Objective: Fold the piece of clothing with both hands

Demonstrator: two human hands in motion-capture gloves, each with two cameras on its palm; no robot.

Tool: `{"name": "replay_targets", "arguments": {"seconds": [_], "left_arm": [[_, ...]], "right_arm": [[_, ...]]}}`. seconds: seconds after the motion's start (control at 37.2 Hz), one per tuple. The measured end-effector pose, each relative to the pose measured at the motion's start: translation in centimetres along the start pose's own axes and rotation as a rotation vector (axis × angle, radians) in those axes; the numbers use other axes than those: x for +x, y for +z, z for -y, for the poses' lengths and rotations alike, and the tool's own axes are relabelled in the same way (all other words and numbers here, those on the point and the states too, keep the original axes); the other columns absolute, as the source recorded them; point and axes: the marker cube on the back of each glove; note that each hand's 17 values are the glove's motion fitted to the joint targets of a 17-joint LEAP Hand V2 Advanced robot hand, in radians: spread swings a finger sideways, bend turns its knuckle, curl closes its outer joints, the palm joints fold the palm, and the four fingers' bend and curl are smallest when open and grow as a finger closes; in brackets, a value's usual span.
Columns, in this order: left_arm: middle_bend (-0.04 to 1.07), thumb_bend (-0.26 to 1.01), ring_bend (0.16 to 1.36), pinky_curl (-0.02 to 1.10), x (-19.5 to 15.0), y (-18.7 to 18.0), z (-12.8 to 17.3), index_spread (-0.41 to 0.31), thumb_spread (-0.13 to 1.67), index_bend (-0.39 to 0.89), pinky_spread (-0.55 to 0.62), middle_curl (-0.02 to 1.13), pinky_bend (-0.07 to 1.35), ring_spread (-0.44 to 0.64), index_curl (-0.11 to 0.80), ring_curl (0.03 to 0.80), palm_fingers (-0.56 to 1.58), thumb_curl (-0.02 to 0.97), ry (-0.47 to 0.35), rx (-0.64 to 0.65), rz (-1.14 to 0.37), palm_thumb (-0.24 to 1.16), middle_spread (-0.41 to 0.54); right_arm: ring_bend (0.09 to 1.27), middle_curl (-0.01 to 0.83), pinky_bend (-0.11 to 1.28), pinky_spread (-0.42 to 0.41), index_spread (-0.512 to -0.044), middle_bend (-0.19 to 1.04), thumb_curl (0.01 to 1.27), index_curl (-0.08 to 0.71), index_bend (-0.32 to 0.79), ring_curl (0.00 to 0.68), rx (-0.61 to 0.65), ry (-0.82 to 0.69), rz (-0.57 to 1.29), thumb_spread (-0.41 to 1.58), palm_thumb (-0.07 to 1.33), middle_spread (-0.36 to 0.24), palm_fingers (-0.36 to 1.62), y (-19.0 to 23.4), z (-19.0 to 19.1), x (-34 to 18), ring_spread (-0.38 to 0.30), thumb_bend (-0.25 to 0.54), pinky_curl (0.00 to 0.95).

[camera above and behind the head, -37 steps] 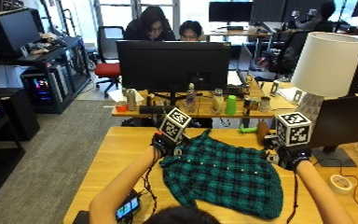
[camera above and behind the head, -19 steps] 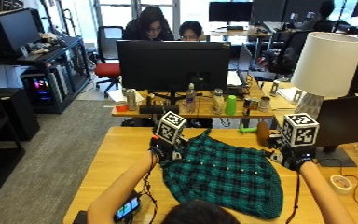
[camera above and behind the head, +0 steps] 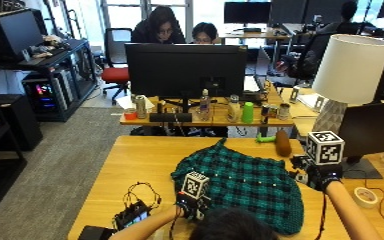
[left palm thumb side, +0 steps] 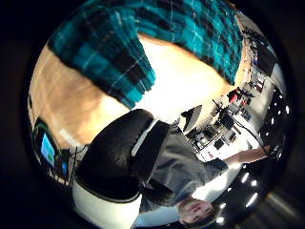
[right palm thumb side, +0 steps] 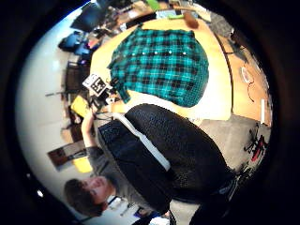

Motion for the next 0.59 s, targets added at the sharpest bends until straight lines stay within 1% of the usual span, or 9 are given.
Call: {"name": "replay_targets", "arguments": {"seconds": [0.08, 0.22, 0.35, 0.4, 0.46, 0.48, 0.51, 0.54, 0.59], "left_arm": [[0.16, -0.01, 0.73, 0.38, 0.4, 1.2, 1.7, -0.037, 0.96, 0.07, 0.44, 0.17, 0.85, 0.37, 0.163, 0.274, -0.04, 0.212, 0.047, 0.072, 0.044, 0.06, 0.265], [0.16, -0.01, 0.74, 0.38, 1.7, 1.6, -1.4, -0.020, 0.96, 0.08, 0.43, 0.17, 0.87, 0.39, 0.155, 0.276, -0.06, 0.230, 0.044, -0.018, 0.009, 0.09, 0.289], [0.22, 0.08, 0.72, 0.36, 2.5, -0.4, -2.8, -0.004, 1.08, 0.17, 0.39, 0.20, 0.83, 0.38, 0.183, 0.269, 0.07, 0.271, 0.045, 0.190, 0.079, 0.28, 0.253], [0.27, 0.15, 0.74, 0.35, 2.8, -1.5, -2.8, -0.040, 1.13, 0.24, 0.20, 0.22, 0.77, 0.23, 0.217, 0.272, 0.39, 0.302, 0.072, 0.312, 0.133, 0.40, 0.146], [0.28, 0.18, 0.74, 0.33, 2.6, -2.3, -1.5, -0.071, 1.17, 0.23, 0.06, 0.22, 0.75, 0.11, 0.228, 0.258, 0.59, 0.320, 0.070, 0.427, 0.197, 0.46, 0.067], [0.36, 0.22, 0.74, 0.32, 2.1, -2.7, -0.3, -0.108, 1.16, 0.30, -0.05, 0.25, 0.72, -0.01, 0.256, 0.264, 0.88, 0.347, 0.048, 0.479, 0.236, 0.54, -0.004], [0.29, 0.20, 0.71, 0.30, 1.6, -2.9, 1.2, -0.104, 1.17, 0.23, -0.07, 0.21, 0.72, -0.02, 0.239, 0.239, 0.78, 0.343, 0.023, 0.518, 0.271, 0.52, -0.014], [0.41, 0.23, 0.72, 0.31, 1.1, -3.1, 2.7, -0.144, 1.15, 0.30, -0.14, 0.28, 0.69, -0.10, 0.276, 0.273, 1.05, 0.371, 0.005, 0.541, 0.295, 0.60, -0.074], [0.44, 0.24, 0.69, 0.31, 0.6, -3.7, 4.7, -0.171, 1.11, 0.28, -0.21, 0.30, 0.65, -0.17, 0.286, 0.277, 1.13, 0.397, -0.008, 0.560, 0.316, 0.66, -0.127]], "right_arm": [[0.52, 0.307, 0.58, 0.210, -0.377, 0.26, 0.19, 0.165, 0.13, 0.271, -0.021, 0.004, -0.002, 1.10, 0.12, -0.026, 0.23, 0.6, 0.2, 0.1, 0.050, -0.019, 0.317], [0.51, 0.316, 0.58, 0.210, -0.376, 0.25, 0.20, 0.174, 0.12, 0.277, -0.056, 0.009, -0.014, 1.10, 0.12, -0.027, 0.23, 1.9, 1.0, 0.1, 0.048, -0.020, 0.321], [0.51, 0.324, 0.57, 0.204, -0.376, 0.25, 0.20, 0.183, 0.13, 0.284, -0.110, 0.012, -0.062, 1.11, 0.12, -0.027, 0.25, 4.2, 2.6, 0.1, 0.044, -0.017, 0.322], [0.51, 0.327, 0.56, 0.200, -0.373, 0.24, 0.20, 0.188, 0.14, 0.283, -0.132, 0.005, -0.077, 1.11, 0.13, -0.027, 0.26, 5.0, 2.9, -0.1, 0.039, -0.015, 0.322], [0.50, 0.329, 0.55, 0.199, -0.372, 0.24, 0.21, 0.193, 0.14, 0.286, -0.154, -0.018, -0.078, 1.12, 0.14, -0.027, 0.26, 5.7, 3.1, -0.5, 0.037, -0.011, 0.322], [0.50, 0.331, 0.55, 0.197, -0.369, 0.24, 0.21, 0.196, 0.14, 0.286, -0.168, -0.039, -0.068, 1.13, 0.16, -0.027, 0.27, 6.1, 3.0, -0.8, 0.036, -0.002, 0.323], [0.50, 0.333, 0.54, 0.197, -0.371, 0.24, 0.21, 0.198, 0.14, 0.287, -0.187, -0.065, -0.048, 1.13, 0.16, -0.027, 0.27, 6.5, 2.9, -1.2, 0.035, -0.008, 0.322], [0.50, 0.334, 0.54, 0.197, -0.367, 0.24, 0.21, 0.200, 0.14, 0.290, -0.209, -0.091, -0.020, 1.14, 0.19, -0.027, 0.28, 7.0, 2.7, -1.7, 0.035, 0.007, 0.325], [0.51, 0.335, 0.54, 0.196, -0.367, 0.23, 0.22, 0.203, 0.13, 0.293, -0.252, -0.135, 0.038, 1.15, 0.21, -0.027, 0.29, 8.2, 2.6, -2.7, 0.028, 0.007, 0.322]]}}
